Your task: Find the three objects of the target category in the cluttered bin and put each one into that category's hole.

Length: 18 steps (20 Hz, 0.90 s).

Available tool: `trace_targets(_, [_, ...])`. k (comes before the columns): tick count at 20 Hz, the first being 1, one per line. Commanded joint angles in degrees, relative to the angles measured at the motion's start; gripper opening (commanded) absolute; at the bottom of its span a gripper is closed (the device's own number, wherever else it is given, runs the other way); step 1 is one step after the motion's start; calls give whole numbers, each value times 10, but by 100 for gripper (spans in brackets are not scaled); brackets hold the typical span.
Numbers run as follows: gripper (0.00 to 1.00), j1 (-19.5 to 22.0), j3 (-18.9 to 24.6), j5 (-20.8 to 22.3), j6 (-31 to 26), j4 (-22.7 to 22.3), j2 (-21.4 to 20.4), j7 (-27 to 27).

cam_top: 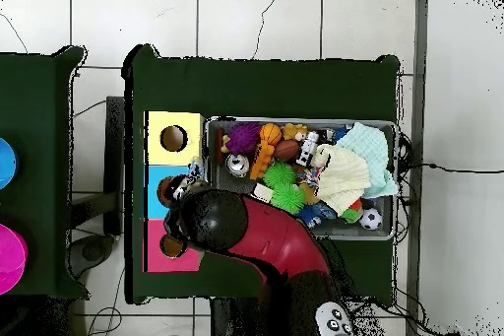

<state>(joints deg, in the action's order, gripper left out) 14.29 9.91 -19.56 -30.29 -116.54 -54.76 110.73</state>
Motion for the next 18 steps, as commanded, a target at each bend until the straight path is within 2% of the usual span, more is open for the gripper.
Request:
trace_targets(1, [0, -18, 33, -50, -75, -48, -15, 103])
trace_targets(7, [0, -29, 19, -56, -80, -56, -14, 102])
trace_targets(13, [0, -30, 18, -72, -54, -77, 3, 97])
trace_targets(18, [0, -30, 15, -64, -28, -78, 23, 90])
